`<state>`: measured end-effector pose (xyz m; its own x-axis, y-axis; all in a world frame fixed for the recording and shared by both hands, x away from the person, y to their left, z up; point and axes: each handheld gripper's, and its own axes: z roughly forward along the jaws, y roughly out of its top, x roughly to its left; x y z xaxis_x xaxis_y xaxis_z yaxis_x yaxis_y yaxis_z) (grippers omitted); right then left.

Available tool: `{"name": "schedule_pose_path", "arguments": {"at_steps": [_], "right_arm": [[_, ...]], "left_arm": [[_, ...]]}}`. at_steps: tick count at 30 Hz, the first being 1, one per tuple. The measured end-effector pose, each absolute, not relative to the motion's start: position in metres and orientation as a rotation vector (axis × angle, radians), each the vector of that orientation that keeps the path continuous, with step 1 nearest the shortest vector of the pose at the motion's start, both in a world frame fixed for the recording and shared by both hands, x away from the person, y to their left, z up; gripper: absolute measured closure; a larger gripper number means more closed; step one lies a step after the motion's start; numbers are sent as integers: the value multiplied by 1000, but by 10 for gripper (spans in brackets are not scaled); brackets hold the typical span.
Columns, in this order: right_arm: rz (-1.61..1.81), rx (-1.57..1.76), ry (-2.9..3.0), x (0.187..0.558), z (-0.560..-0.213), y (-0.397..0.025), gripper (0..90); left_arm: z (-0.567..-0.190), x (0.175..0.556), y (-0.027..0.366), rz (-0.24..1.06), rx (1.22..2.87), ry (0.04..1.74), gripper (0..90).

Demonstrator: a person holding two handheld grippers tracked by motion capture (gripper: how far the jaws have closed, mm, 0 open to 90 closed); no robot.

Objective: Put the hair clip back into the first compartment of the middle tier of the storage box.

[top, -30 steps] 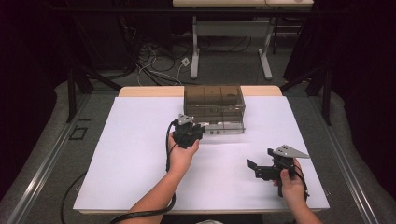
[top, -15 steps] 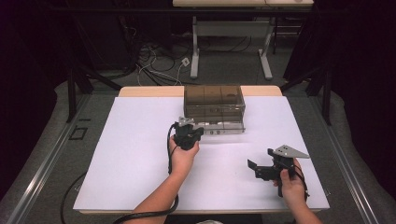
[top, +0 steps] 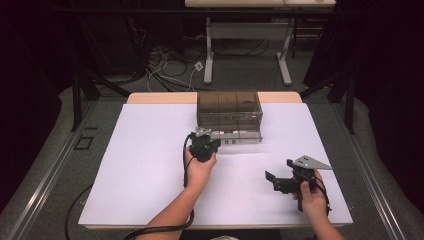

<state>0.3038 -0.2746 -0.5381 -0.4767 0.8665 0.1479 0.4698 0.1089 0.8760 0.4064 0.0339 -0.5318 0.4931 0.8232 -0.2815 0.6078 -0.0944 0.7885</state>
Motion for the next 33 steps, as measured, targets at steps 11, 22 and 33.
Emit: {"name": "schedule_pose_path", "arguments": {"at_steps": [11, 22, 33], "right_arm": [[1330, 1301, 1992, 304, -538, -275, 23], [1331, 1302, 1994, 303, -538, -275, 23], [1335, 1304, 1991, 304, -538, -276, 23]], "left_arm": [[-538, 409, 30, 280, 1824, 1214, 900], [-545, 411, 22, 286, 1833, 1220, 900], [-548, 415, 17, 294, 1853, 1214, 900]]}}
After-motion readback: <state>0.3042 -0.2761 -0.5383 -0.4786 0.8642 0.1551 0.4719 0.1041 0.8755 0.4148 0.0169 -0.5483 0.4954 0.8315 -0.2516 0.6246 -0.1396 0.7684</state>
